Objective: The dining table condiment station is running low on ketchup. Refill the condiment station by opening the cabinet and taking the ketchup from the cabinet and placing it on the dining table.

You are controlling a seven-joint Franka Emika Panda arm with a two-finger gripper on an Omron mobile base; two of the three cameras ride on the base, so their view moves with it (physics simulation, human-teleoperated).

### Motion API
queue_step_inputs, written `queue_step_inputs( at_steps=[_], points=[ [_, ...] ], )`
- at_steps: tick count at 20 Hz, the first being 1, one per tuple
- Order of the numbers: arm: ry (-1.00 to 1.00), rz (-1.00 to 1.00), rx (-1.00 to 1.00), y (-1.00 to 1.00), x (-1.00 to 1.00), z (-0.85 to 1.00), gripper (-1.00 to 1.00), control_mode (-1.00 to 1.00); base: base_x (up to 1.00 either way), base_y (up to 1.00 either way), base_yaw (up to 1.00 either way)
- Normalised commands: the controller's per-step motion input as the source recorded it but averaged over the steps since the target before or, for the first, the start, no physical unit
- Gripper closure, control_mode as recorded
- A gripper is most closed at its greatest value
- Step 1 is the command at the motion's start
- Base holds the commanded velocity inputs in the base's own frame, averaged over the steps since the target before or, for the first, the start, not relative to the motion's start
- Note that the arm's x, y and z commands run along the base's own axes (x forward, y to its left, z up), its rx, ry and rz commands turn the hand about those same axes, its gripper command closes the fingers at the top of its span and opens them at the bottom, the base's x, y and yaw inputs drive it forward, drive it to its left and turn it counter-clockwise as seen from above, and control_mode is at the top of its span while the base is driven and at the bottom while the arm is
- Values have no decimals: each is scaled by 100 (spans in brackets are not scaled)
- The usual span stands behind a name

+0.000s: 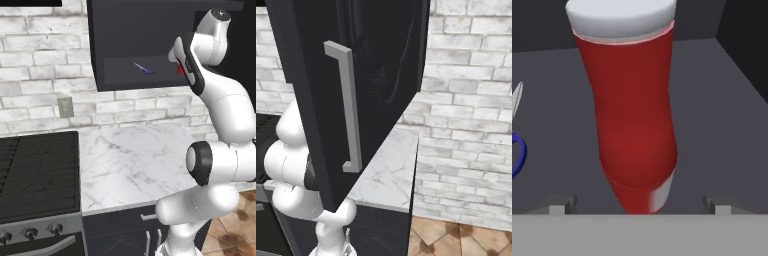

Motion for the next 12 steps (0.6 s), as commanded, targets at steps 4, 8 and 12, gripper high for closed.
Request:
queue_step_inputs(
  at_steps=[4, 8, 12],
  points=[
    [-5, 0, 0, -1, 10, 0, -100, -100, 0, 0, 0],
    [-4, 0, 0, 0, 9, 0, -100, -100, 0, 0, 0],
    [-1, 0, 0, 0, 8, 0, -100, -100, 0, 0, 0]
  ],
)
